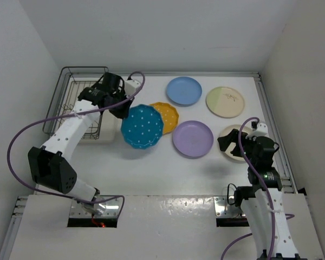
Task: Load the plates into the dish rack
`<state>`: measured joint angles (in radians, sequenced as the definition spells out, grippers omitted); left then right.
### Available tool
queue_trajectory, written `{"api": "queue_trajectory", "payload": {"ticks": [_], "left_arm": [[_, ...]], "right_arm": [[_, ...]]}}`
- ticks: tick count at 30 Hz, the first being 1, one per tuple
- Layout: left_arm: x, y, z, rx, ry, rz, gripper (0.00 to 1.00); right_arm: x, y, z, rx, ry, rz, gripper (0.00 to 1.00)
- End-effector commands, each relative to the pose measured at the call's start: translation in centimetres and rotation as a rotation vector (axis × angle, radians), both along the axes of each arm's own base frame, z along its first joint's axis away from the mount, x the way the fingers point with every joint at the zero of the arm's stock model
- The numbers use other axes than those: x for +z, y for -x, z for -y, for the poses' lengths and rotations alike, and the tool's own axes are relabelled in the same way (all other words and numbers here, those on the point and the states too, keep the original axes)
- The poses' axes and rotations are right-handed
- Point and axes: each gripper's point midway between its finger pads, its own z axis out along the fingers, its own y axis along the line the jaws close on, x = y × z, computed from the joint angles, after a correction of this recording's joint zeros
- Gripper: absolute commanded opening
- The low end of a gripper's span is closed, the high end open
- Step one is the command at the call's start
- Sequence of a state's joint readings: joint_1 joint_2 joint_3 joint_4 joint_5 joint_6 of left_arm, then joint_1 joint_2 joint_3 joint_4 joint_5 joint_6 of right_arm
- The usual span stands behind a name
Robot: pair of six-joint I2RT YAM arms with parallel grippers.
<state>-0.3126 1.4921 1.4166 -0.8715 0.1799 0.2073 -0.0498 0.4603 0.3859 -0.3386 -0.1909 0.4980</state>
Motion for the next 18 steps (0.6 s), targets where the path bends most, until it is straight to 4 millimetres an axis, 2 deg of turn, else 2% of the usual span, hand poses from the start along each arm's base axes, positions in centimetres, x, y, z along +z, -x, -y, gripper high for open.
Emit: {"api": "queue_trajectory", "payload": {"ticks": [1, 3, 4, 6, 7, 10, 11, 12, 13, 14, 18], "left_arm": [[5.9, -0.4, 0.9, 0.021, 0.080, 0.114, 0.00], [7.7, -1.0, 0.7, 0.044, 0.083, 0.161, 0.00], [9.4, -1.7, 0.2, 0.070, 0.071, 0.214, 0.00], [11.2, -2.9, -0.6, 0.103, 0.039, 0.282, 0.00], [13.0, -4.0, -1.9, 0.152, -0.013, 0.348, 0.00], [16.2, -6.0, -4.9, 0.251, -0.106, 0.456, 0.00], [19.2, -6.3, -6.5, 0.318, -0.135, 0.534, 0.00], [20.1, -6.6, -7.5, 0.349, -0.161, 0.558, 0.00], [21.5, -6.8, -8.8, 0.383, -0.195, 0.600, 0.00], [23.8, -6.6, -10.2, 0.444, -0.231, 0.663, 0.00], [27.4, -6.1, -15.0, 0.599, -0.395, 0.766, 0.00]], "right_arm": [[2.5, -1.1, 0.0, -0.001, -0.002, 0.086, 0.99], [2.6, -1.3, -0.1, 0.004, -0.002, 0.088, 0.99], [2.6, -1.3, -0.1, 0.004, -0.002, 0.088, 0.99], [2.6, -1.3, -0.1, 0.007, -0.003, 0.088, 0.99], [2.7, -1.3, -0.2, 0.009, -0.002, 0.090, 0.99], [2.8, -1.4, -0.1, 0.009, 0.002, 0.094, 0.99], [2.9, -1.5, -0.1, 0.009, 0.004, 0.097, 0.99], [2.7, -1.5, -0.1, 0.009, 0.002, 0.091, 0.99], [2.8, -1.5, -0.1, 0.007, -0.001, 0.093, 0.99], [2.6, -1.5, -0.1, 0.009, -0.002, 0.087, 0.99], [2.3, -1.5, -0.1, 0.003, -0.009, 0.087, 0.99]]}}
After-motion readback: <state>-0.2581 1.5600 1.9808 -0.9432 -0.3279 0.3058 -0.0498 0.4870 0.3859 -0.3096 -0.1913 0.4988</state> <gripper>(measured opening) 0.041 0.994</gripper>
